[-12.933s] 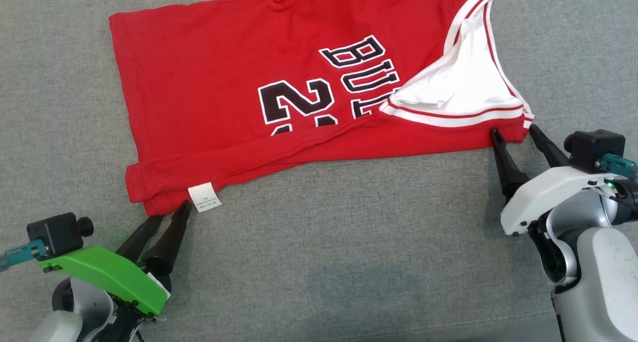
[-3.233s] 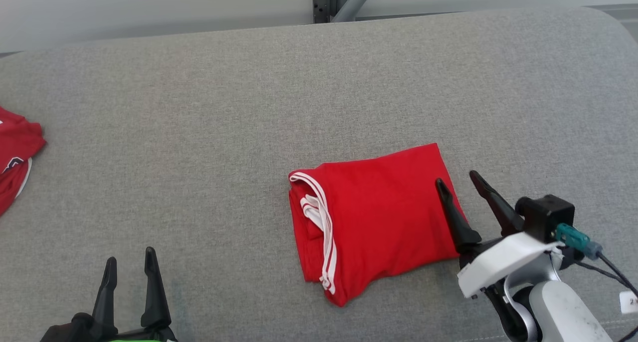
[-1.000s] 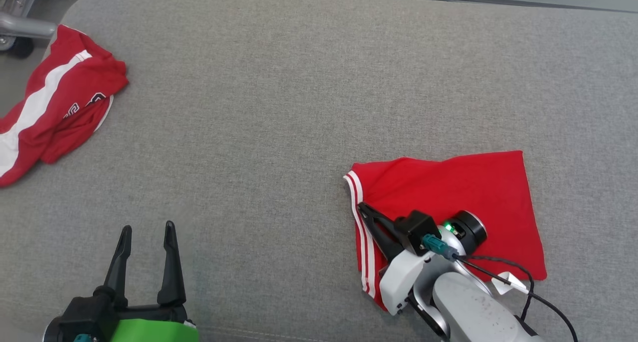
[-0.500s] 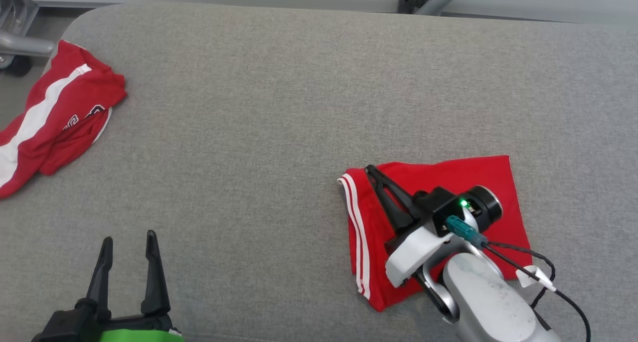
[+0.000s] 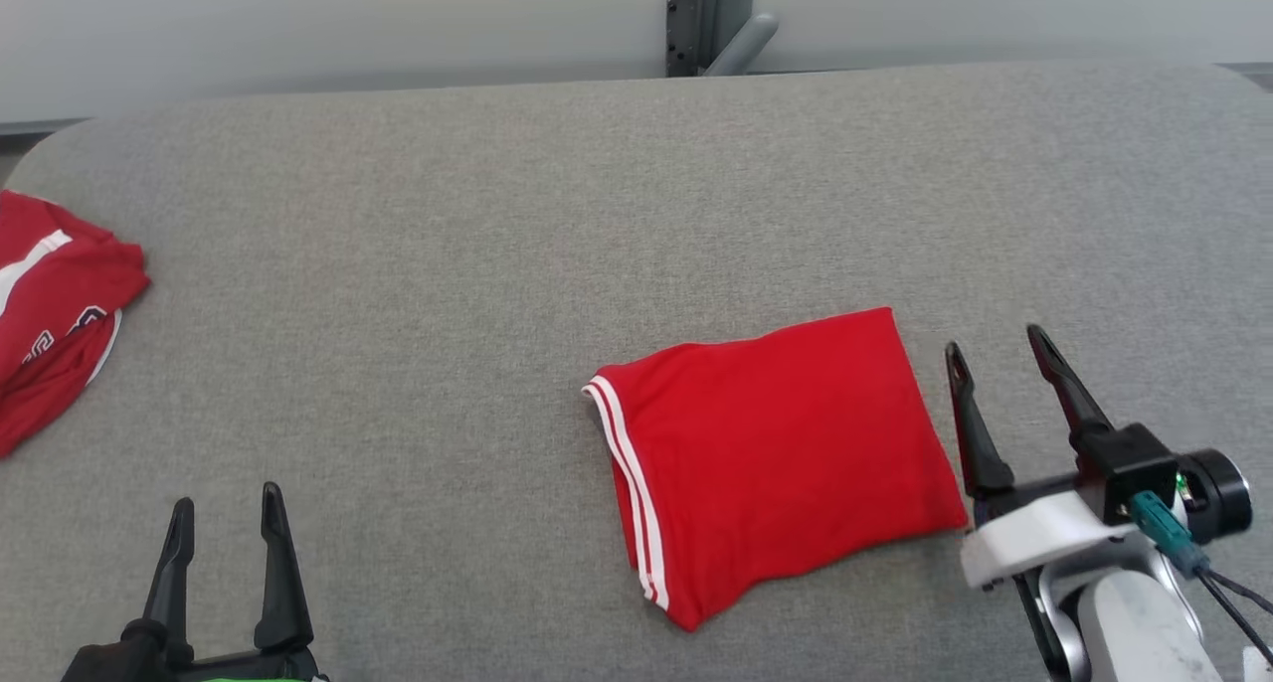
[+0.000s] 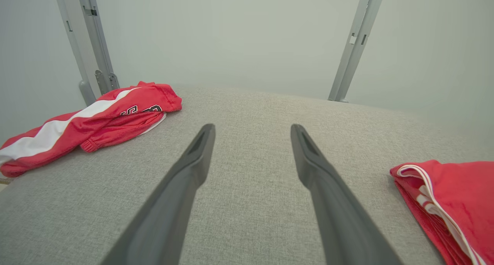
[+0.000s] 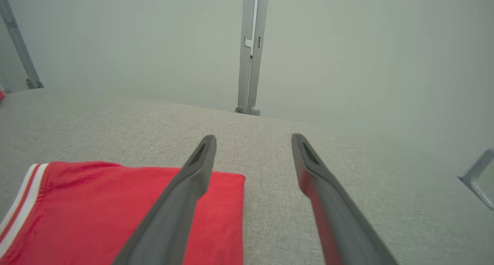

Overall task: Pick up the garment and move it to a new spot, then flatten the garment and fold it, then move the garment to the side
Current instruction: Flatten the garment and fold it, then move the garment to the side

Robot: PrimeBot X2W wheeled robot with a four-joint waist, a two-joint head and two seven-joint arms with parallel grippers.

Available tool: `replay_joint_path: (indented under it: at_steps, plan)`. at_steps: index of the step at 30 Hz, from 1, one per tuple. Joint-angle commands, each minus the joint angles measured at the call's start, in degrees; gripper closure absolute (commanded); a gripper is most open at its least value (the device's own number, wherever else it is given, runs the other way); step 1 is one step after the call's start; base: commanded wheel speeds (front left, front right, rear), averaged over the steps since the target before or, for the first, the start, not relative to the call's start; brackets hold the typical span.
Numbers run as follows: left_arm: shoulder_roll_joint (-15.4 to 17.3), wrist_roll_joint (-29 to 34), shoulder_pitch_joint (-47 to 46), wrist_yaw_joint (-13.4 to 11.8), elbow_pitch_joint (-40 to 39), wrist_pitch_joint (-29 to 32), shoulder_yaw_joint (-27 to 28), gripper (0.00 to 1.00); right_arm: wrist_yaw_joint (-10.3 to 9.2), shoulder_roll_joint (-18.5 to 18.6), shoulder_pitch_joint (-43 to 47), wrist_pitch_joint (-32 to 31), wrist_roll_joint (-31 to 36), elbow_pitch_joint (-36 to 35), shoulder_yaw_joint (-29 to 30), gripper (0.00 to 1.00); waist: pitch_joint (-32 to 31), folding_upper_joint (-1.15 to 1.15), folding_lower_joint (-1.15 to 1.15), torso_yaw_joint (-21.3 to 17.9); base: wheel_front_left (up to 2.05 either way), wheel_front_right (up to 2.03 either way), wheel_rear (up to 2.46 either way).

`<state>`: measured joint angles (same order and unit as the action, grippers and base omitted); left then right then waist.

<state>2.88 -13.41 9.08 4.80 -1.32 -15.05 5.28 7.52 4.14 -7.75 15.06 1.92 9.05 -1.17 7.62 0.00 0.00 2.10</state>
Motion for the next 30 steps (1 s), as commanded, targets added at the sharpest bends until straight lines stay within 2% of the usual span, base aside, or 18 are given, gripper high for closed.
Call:
replay_joint_path:
  at_steps: [1, 7, 13, 26, 30]
  plan:
    - [0.1, 0.6, 0.9, 0.2, 0.2, -0.2, 0.2, 0.00, -0.06, -0.2, 1.3, 0.1, 0.6, 0.0, 0.5, 0.00, -2.3, 0.00, 0.00, -2.2, 0.00, 0.00, 0.00]
    - [0.1, 1.3, 1.9, 0.4, 0.7, -0.1, 0.3, 0.00, -0.06, -0.7, 6.4, 0.1, 0.4, 1.3, 4.8, 0.00, -4.2, 0.00, 0.00, -3.7, 0.00, 0.00, 0.00]
    - [0.1, 2.4, 2.5, 1.4, 2.1, -0.2, 0.4, 0.00, -0.06, -1.0, 9.0, 0.1, 1.0, 1.4, 6.4, 0.00, -4.9, 0.00, 0.00, -3.7, 0.00, 0.00, 0.00]
    - [0.1, 3.1, 1.5, 2.3, 3.0, -0.1, 0.5, 0.00, -0.06, -1.2, 7.5, 0.1, 0.4, 1.9, 5.4, 0.00, -4.0, 0.00, 0.00, -1.5, 0.00, 0.00, 0.00]
    - [0.1, 3.1, 1.3, 2.4, 3.0, -0.2, 0.7, 0.00, -0.06, -1.2, 7.0, 0.1, -1.6, 2.8, 5.1, 0.00, -3.9, 0.00, 0.00, -0.9, 0.00, 0.00, 0.00]
